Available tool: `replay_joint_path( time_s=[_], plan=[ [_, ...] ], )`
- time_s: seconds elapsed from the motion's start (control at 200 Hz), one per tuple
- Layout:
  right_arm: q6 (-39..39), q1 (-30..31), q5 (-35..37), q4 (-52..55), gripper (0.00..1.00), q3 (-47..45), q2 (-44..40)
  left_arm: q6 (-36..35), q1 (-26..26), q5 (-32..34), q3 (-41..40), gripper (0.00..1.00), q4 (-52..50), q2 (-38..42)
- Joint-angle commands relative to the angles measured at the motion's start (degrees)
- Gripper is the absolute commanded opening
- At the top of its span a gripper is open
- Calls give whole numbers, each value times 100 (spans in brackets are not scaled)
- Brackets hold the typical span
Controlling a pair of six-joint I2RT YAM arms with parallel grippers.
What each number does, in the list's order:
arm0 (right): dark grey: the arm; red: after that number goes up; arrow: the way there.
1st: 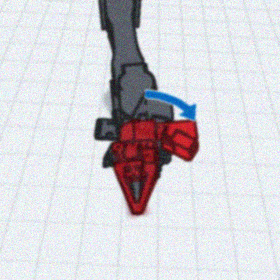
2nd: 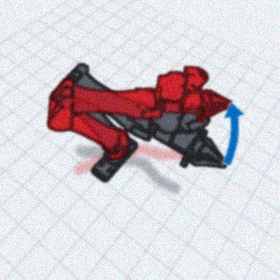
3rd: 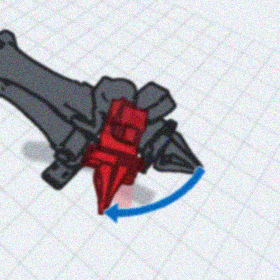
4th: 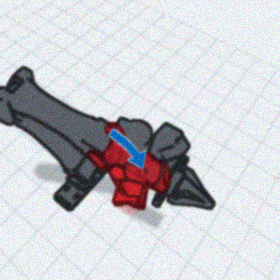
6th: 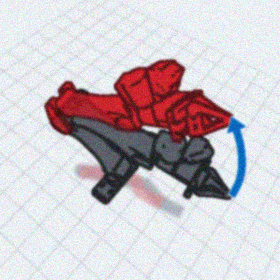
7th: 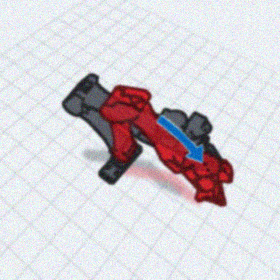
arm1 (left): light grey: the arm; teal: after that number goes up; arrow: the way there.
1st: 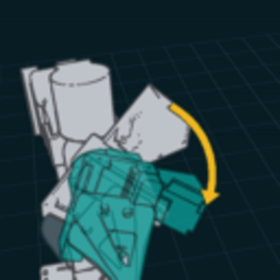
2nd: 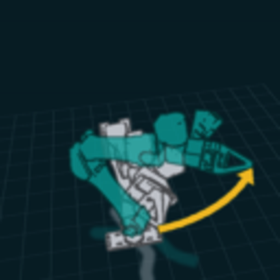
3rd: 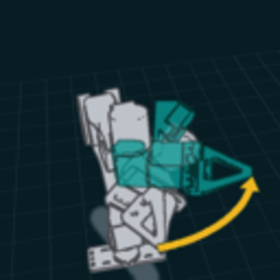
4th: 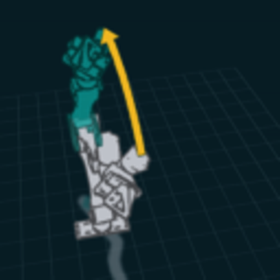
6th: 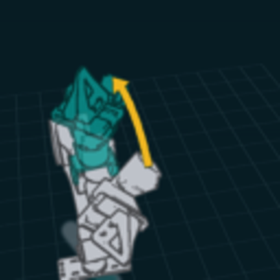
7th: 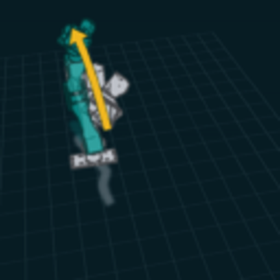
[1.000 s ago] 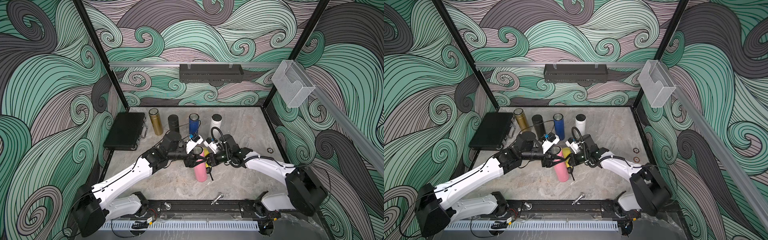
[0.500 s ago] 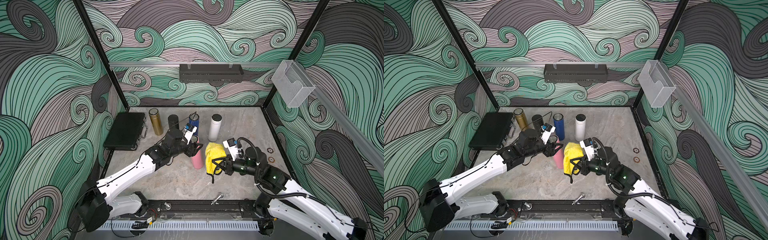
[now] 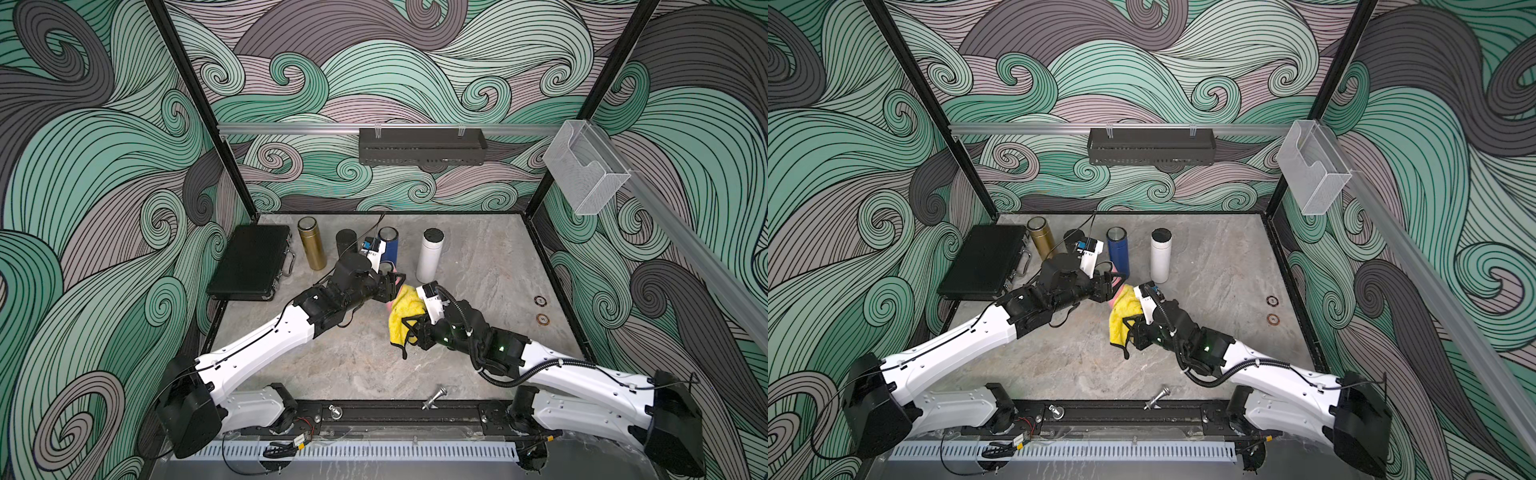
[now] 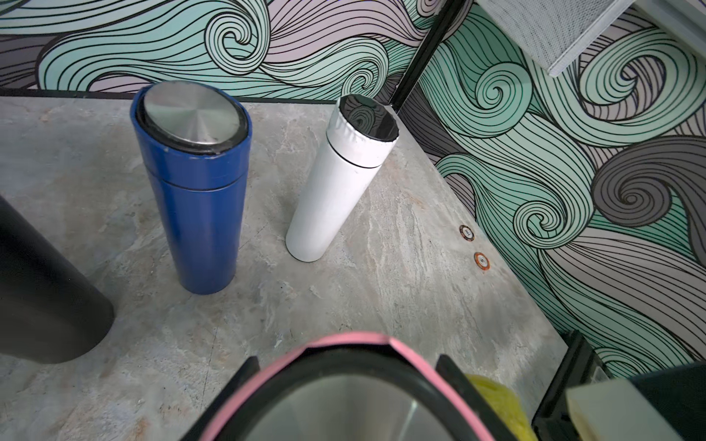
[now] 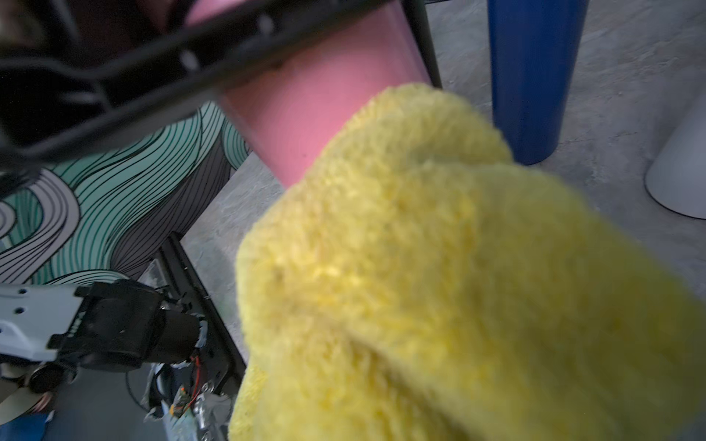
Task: Wipe the surface of the thermos
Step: Wipe the dirt from the surface of the thermos.
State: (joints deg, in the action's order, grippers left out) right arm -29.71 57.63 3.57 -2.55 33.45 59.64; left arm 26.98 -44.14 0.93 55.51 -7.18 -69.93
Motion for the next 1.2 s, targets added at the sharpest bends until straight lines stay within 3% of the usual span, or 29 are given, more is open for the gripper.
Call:
replay_joint_path(
  time_s=[0.0, 0.145, 0.28, 0.455, 0.57, 0.73, 0.881, 1.051, 1.191],
  plan=[
    [-296, 94, 777, 83, 0, -350, -62, 352, -60, 50, 382, 0, 123, 143],
    [-263, 364, 1258, 205, 0, -429, -417, 669, -67, 178, 429, 0, -28, 185],
    [359, 612, 1386, -361, 0, -124, -391, 1186, -94, 413, 732, 0, -574, 182],
    [1048, 819, 1138, -1554, 0, 402, 481, 1886, -112, 613, 1163, 0, -1244, 88],
    [1247, 955, 1138, -1764, 0, 865, 1097, 2141, -112, 590, 1341, 0, -1410, -91],
    [1134, 1110, 2016, -1798, 0, 925, 1516, 2346, -112, 557, 1360, 0, -1366, -171],
    [643, 1119, 2978, -1706, 0, 200, 1095, 2355, -112, 655, 1384, 0, -1431, -141],
    [230, 1119, 3340, -1046, 0, -285, 421, 2259, -112, 729, 1366, 0, -1408, -78],
    [271, 1089, 3214, -203, 0, -198, -414, 1181, -119, 459, 1226, 0, -1130, -50]
  ],
)
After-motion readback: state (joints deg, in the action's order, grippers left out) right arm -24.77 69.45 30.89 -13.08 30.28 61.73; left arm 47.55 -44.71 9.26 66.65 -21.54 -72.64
